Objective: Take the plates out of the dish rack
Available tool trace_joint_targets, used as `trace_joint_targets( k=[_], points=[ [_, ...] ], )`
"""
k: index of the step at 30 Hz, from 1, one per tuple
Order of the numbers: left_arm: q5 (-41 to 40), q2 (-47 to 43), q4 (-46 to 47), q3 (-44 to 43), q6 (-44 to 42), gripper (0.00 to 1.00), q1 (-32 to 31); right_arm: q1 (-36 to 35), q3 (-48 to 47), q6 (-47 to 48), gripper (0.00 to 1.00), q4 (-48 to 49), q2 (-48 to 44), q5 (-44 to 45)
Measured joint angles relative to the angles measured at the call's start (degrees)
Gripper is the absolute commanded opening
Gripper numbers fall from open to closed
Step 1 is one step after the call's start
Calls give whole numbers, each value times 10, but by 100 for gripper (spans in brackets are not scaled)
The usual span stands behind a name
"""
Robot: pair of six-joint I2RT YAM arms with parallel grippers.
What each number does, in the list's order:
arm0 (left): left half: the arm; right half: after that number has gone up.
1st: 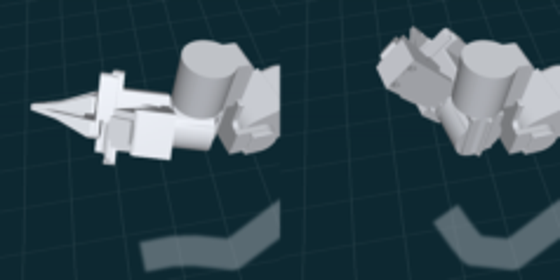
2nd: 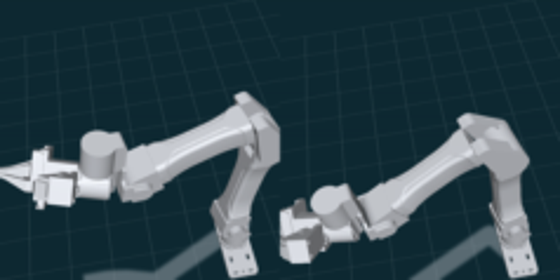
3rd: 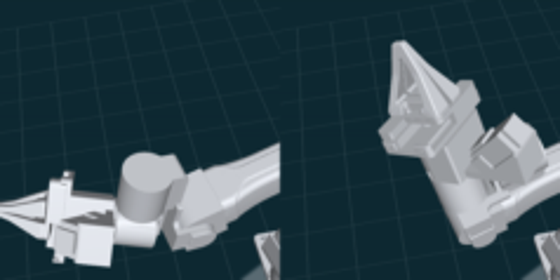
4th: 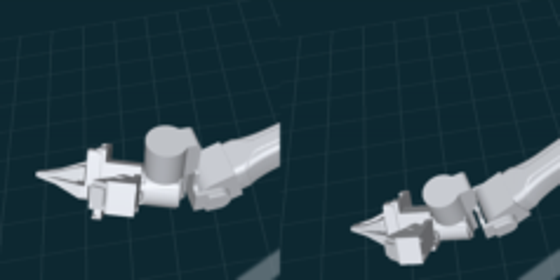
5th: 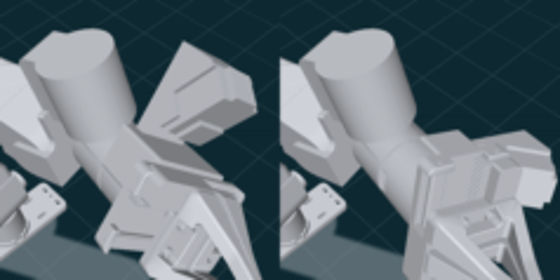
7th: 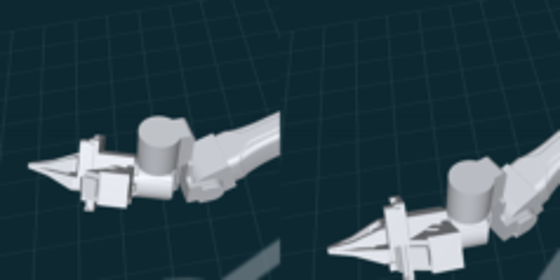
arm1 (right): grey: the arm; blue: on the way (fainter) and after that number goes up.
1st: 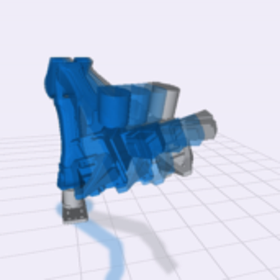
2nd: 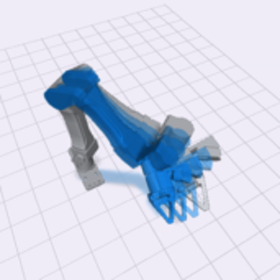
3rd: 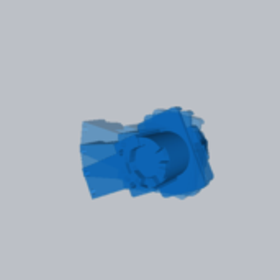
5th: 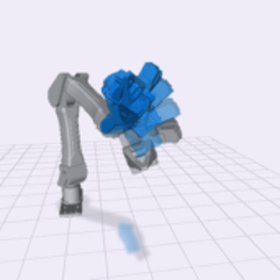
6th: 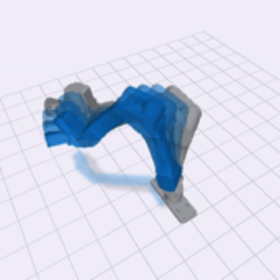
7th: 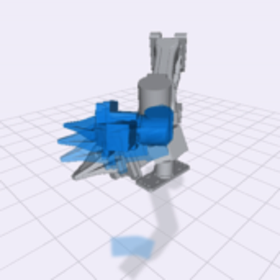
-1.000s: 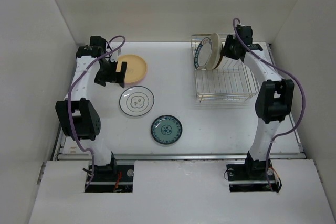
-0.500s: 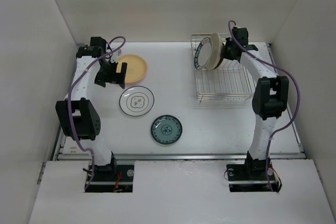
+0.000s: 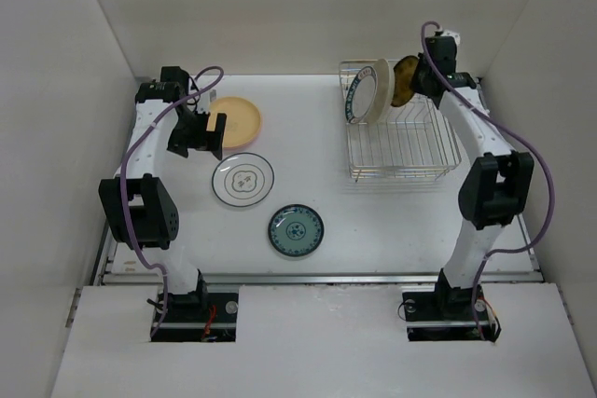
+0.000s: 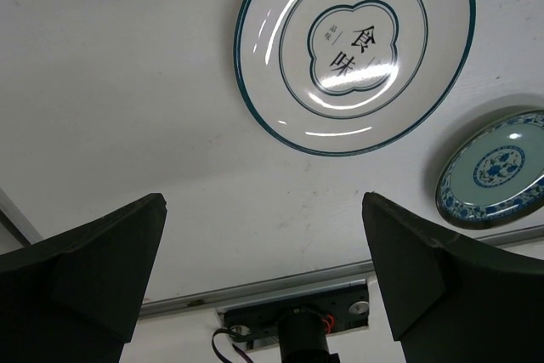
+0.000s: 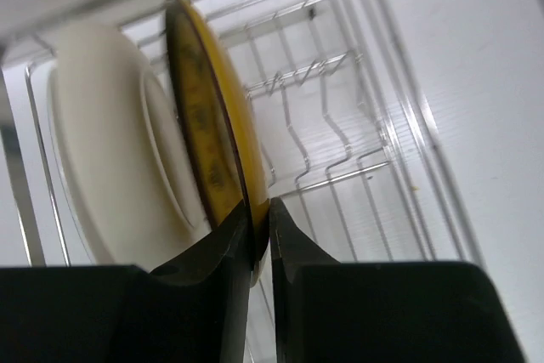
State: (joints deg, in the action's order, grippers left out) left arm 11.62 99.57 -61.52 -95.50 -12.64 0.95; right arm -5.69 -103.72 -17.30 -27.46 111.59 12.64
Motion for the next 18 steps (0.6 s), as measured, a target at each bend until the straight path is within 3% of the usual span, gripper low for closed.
trace_joint_targets(
  k=[12, 18],
  points=[
    [5, -30, -24, -1, -10, 100, 0, -14, 13, 16, 0, -26, -150, 172],
    [9, -80, -36, -1, -17, 100, 0, -84, 128, 38, 0, -24, -295, 126]
  ],
)
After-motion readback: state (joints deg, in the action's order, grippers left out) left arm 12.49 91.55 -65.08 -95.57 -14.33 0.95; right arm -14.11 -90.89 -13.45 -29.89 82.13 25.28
